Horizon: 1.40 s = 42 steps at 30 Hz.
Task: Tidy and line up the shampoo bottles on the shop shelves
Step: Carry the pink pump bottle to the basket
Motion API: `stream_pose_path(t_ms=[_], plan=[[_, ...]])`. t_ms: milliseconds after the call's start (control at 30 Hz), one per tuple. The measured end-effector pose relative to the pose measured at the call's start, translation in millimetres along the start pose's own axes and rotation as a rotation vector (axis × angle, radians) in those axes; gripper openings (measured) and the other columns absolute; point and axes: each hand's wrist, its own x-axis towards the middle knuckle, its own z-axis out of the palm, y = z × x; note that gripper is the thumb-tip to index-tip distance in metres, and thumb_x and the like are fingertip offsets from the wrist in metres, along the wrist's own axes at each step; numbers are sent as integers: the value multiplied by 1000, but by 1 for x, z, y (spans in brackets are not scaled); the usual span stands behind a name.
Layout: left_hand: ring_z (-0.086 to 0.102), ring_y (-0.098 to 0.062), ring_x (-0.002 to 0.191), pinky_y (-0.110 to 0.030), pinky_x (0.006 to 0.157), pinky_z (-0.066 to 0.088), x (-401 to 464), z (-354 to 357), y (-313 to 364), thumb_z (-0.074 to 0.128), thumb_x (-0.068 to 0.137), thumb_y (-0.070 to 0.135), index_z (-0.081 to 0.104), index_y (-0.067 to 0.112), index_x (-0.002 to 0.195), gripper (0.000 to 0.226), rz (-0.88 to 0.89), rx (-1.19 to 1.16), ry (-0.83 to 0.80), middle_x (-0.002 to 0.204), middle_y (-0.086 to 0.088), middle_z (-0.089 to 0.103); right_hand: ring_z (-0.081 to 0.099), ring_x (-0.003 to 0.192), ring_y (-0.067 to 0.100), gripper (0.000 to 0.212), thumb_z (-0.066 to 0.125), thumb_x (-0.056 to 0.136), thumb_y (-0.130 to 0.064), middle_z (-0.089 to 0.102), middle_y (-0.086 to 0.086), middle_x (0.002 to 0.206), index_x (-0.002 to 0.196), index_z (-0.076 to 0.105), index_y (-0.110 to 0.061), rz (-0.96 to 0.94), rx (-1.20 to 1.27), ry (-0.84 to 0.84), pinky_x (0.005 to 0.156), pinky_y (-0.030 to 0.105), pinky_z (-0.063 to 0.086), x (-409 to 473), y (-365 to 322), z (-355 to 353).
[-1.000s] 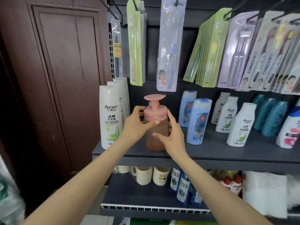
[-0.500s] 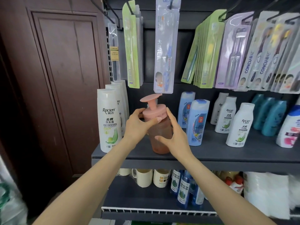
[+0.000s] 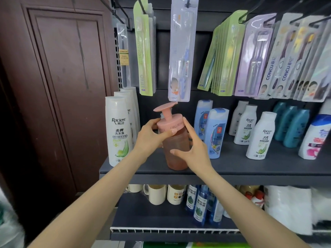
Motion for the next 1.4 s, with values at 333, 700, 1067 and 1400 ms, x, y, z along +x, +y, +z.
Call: stream_pose_path(t_ms=[333,700,1067,1400], plan=[[57,-11,106,-25,89,46,-10,-3,-15,81,69,24,40,25,134,77,55,-12,-237,119,8,54,48,103,-10,91,81,69,-14,48,-30,114,135,27,-46,95,99,80,78,6,40,-16,-13,-7],[58,-6,103,-19,76,52,-32,45,8,80,71,25,42,28,128,68,152,-84,-337,114,7,58,55,111,8,89,84,65,-18,55,-7,126,132,33,-45,171,77,174,91,28,48,-53,-11,-64],[62,-18,105,-44,83,56,-107,200,49,71,79,24,48,32,123,50,119,-220,-507,111,-4,64,55,110,6,80,82,69,-16,58,-8,121,128,34,-41,260,34,229,77,10,45,-151,27,-219],[61,-10,105,-40,89,53,-194,399,104,67,84,26,45,30,131,52,211,-249,-617,112,8,63,61,108,21,87,85,64,-20,60,3,122,135,36,-36,400,-20,406,86,41,54,-253,82,-397]])
